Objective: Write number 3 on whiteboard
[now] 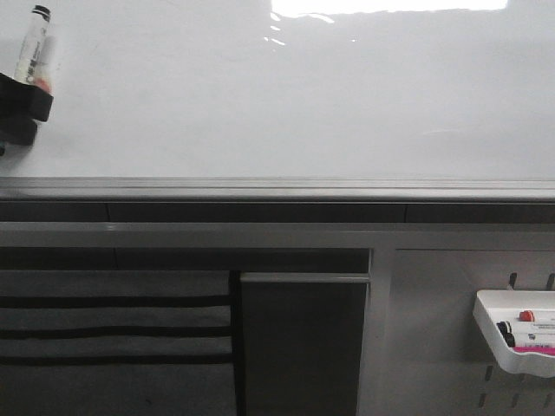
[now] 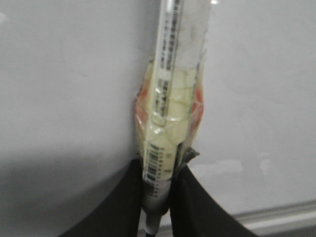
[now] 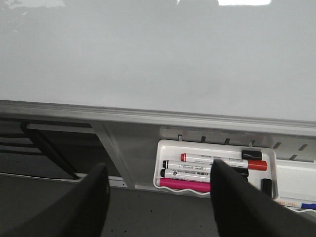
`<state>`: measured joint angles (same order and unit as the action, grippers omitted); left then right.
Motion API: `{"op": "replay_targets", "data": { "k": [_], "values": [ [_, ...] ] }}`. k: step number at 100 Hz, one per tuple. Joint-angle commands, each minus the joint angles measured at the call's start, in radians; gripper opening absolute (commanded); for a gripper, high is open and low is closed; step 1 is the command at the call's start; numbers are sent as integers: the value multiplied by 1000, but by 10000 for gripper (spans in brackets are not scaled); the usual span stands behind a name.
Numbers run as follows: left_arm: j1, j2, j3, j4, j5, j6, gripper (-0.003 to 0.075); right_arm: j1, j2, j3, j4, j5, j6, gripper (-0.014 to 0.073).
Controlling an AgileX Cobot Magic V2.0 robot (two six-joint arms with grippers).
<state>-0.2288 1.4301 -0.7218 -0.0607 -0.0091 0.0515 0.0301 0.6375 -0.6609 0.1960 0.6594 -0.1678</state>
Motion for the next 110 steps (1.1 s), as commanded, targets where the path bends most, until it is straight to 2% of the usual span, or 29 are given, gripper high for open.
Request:
{"op": "replay_targets", "data": {
  "k": [1, 12, 23, 40, 48, 55, 67, 78, 91, 110],
  "values": [
    [-35, -69, -30, 20, 9, 3, -2, -2, 6, -33, 7, -70, -11, 398],
    [-68, -122, -50, 61, 149, 4, -20, -2, 11, -35, 59, -62, -26, 398],
    [-103, -170, -98, 91, 330, 30, -20, -2, 50, -56, 177, -8, -145, 398],
    [-176, -201, -209, 34, 646, 251, -20, -2, 169, -141, 409, 157, -382, 398],
    [-210, -202, -259, -60, 769, 392, -20, 1, 242, -198, 533, 252, -519, 398],
    [-233, -202, -297, -167, 867, 537, -20, 34, 306, -251, 589, 339, -609, 398],
    [-264, -202, -342, -349, 997, 756, -20, 171, 418, -347, 585, 425, -678, 398],
    [-294, -202, -356, -450, 1033, 863, -20, 324, 496, -415, 543, 423, -784, 398],
    [-332, -202, -356, -463, 1042, 898, -20, 498, 568, -485, 466, 348, -880, 398],
    [-377, -202, -356, -463, 1049, 945, -20, 620, 650, -558, 441, 311, -948, 398]
  ]
}}
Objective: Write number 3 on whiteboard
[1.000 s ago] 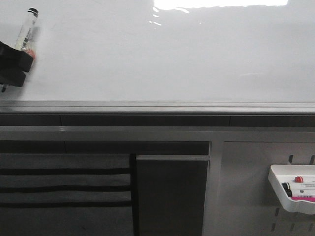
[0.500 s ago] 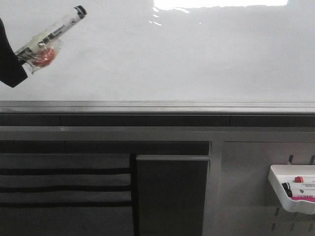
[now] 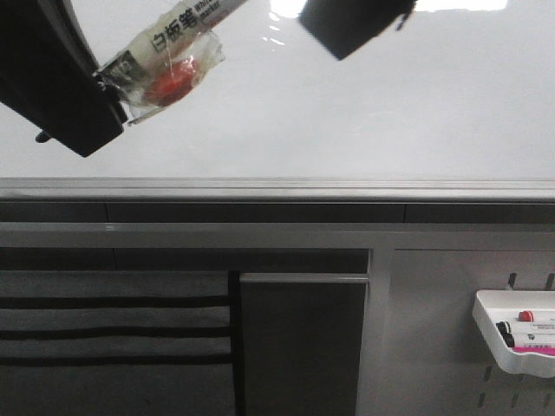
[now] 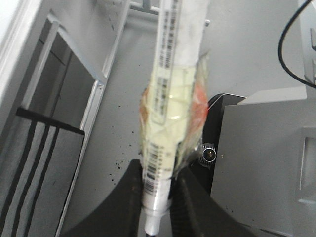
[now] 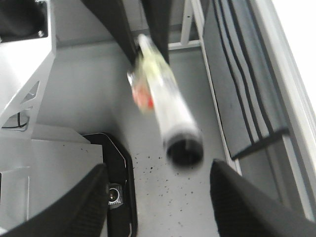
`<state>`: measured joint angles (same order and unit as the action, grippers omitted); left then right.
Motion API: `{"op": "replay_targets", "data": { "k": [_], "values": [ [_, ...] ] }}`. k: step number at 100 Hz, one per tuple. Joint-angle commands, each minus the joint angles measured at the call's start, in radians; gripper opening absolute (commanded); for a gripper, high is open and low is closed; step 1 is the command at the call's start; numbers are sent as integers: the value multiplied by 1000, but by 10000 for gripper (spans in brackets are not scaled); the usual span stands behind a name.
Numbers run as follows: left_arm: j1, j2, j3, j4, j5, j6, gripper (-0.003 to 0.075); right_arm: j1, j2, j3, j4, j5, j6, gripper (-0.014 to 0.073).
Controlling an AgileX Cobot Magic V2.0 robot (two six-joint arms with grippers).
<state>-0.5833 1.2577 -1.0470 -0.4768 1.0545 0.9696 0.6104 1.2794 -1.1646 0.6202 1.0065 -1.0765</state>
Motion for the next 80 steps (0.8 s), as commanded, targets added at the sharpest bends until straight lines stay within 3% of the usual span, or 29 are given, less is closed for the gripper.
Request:
{"op": "replay_targets", "data": {
  "k": [1, 39, 65, 80],
  "values": [
    [-26, -30, -31, -47, -15, 32, -20, 42, 14, -57, 17, -36, -39, 398],
    [-38, -30, -31, -31, -21, 82, -20, 63, 70, -71, 47, -59, -84, 398],
    [-38, -30, -31, -29, -23, 82, -20, 63, 70, -71, 135, -50, -166, 395],
    [-38, -30, -31, -29, -23, 82, -20, 63, 70, -71, 145, -39, -166, 305]
  ]
}}
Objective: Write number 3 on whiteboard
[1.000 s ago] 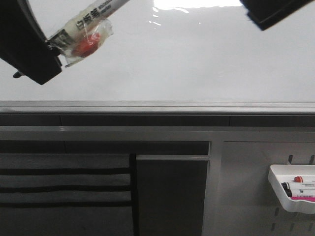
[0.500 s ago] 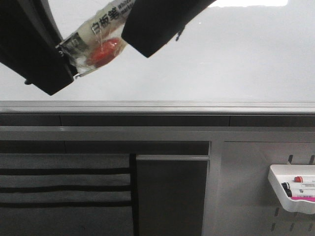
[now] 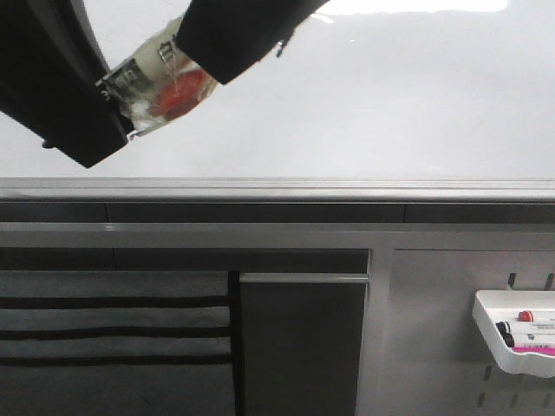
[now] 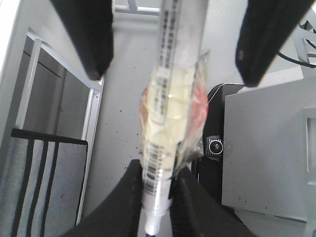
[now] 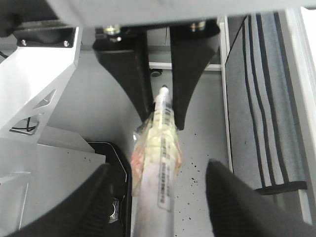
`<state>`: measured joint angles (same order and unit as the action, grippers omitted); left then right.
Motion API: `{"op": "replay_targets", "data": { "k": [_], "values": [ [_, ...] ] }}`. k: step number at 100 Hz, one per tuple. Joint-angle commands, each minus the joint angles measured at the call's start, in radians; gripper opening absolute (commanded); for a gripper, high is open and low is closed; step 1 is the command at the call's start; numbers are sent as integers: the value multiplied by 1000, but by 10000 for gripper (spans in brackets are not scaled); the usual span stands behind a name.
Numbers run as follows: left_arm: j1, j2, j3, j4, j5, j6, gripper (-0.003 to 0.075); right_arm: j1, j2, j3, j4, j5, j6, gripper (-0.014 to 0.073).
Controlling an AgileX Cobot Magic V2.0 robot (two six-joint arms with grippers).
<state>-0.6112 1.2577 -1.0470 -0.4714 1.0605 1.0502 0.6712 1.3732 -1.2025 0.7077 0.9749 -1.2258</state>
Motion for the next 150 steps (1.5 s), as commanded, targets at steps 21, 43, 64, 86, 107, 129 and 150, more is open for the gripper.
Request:
{"op": "replay_targets", "data": {
  "k": [21, 43, 64, 86, 107, 129, 150],
  "values": [
    [-10, -30, -31, -34, -29, 2, -20, 2, -24, -33, 55, 3, -17, 190],
    [-10, -30, -31, -34, -29, 2, -20, 2, -24, -33, 55, 8, -17, 50],
    [-10, -30, -31, -34, -30, 2, -8, 2, -24, -33, 55, 23, -17, 3],
    [-8, -31, -32, -38, -70, -20, 340, 2, -29, -33, 46, 15, -6, 3],
    [47, -90, -32, -40, -161, -123, 453, 2, -95, -31, -43, -83, 121, 3],
    [165, -229, 57, -49, -246, -185, 452, -63, -204, 13, -210, -124, 380, 3],
    [279, -403, 209, -123, -405, -253, 452, -311, -366, 178, -208, -235, 582, 3]
  ]
}}
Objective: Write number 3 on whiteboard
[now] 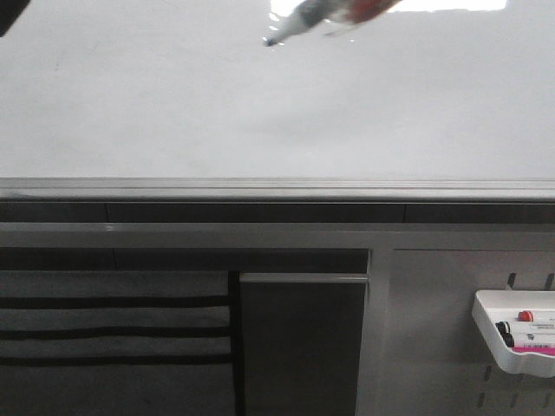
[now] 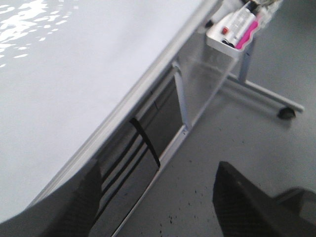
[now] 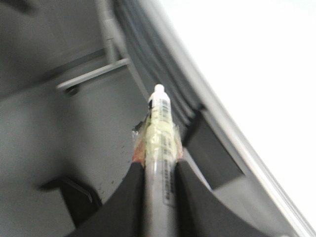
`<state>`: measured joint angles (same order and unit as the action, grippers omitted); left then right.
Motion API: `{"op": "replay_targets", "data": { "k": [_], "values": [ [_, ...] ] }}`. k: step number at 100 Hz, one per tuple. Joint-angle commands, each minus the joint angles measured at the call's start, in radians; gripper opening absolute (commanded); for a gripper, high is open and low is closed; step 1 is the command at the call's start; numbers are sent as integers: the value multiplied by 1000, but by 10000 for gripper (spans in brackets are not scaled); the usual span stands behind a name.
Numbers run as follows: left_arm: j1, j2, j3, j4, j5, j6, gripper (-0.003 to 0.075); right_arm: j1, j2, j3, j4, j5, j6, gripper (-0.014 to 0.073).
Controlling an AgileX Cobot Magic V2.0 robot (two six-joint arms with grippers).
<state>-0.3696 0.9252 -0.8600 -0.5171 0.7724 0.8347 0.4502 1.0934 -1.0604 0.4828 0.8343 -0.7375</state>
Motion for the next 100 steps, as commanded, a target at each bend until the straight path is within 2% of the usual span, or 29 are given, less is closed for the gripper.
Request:
{"op": "replay_targets", "data": {
  "k": [1, 11, 25, 52, 69, 100],
  "values": [
    [40, -80, 26, -83, -120, -37, 452, -105, -91, 42, 17, -97, 106, 3],
    [67, -139, 80, -122, -140, -39, 452, -179, -165, 141, 51, -132, 132, 3],
    [71, -169, 117, -132, -170, -39, 450, -189, -226, 234, 66, -224, 132, 3],
    [71, -167, 117, -138, -165, -39, 437, -189, -218, 240, 108, -236, 132, 3],
    [71, -167, 117, -138, -165, -39, 437, -189, -114, 124, 121, -142, 132, 3],
    [71, -167, 117, -138, -165, -39, 437, -156, 141, -201, 121, 13, 132, 3]
  ]
}}
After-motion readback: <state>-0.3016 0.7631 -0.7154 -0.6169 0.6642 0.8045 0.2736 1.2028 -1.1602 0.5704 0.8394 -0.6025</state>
